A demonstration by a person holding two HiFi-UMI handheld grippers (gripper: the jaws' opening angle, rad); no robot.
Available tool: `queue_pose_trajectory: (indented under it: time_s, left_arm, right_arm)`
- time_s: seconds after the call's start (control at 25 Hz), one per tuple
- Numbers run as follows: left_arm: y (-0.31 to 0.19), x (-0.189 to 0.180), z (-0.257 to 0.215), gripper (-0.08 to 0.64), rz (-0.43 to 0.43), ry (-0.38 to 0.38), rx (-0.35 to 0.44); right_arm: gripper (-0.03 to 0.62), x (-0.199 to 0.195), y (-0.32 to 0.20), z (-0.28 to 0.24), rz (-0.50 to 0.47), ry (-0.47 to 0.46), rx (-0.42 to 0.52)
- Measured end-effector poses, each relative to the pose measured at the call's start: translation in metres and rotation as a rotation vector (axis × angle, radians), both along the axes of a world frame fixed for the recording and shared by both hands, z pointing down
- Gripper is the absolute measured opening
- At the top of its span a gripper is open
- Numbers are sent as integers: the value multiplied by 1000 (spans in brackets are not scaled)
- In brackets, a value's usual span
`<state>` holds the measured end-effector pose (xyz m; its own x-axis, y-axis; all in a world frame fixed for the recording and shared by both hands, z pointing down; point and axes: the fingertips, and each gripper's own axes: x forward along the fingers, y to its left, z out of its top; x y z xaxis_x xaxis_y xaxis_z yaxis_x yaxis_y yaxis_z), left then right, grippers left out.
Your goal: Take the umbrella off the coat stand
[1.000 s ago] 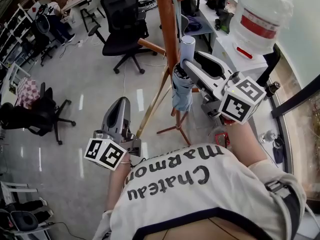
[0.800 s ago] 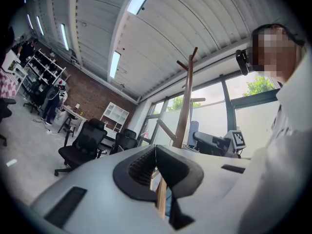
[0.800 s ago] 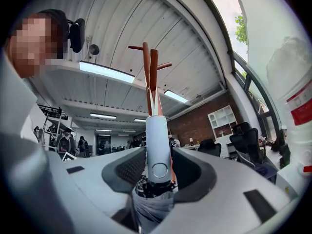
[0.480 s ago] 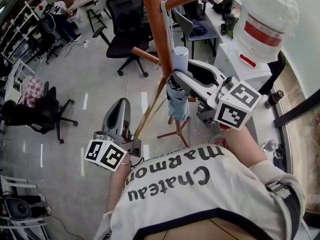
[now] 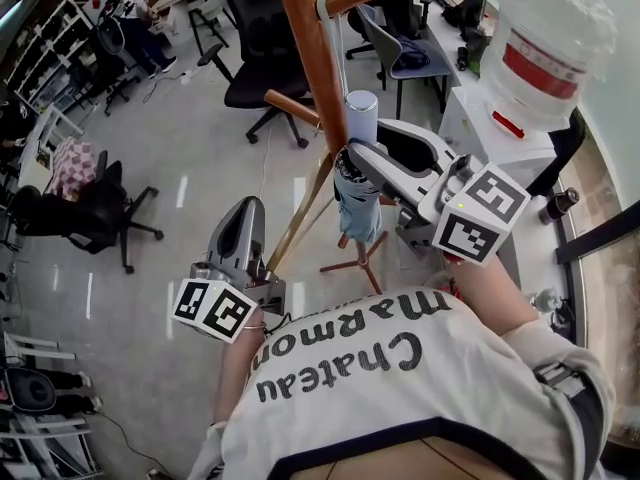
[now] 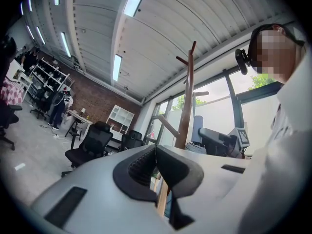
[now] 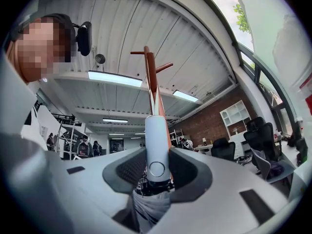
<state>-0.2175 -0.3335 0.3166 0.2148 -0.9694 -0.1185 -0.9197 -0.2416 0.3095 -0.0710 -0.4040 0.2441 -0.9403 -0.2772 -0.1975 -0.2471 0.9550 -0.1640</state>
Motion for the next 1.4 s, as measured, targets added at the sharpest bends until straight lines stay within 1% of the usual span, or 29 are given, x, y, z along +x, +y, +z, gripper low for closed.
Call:
queue_pose_trajectory:
  time_s: [0.16, 0.4, 0.8, 1.0, 1.4]
  left_arm:
    - [2, -4, 1, 25, -20, 5, -8]
    - [4, -1, 8, 25, -7, 6, -30]
    - [7, -7, 5, 25, 1, 3, -30]
    - [8, -9, 2, 25, 6, 0, -19]
    - [7, 1, -9, 25, 29, -19, 1]
  right_arm:
    - [155, -2, 1, 0, 8, 9, 2]
    - [150, -1, 2, -1, 46, 15, 39]
    - [150, 0, 1, -2, 89, 25, 25]
    - [150, 4, 2, -4, 110, 23, 30]
    - [150, 17, 6, -19, 130, -1, 60]
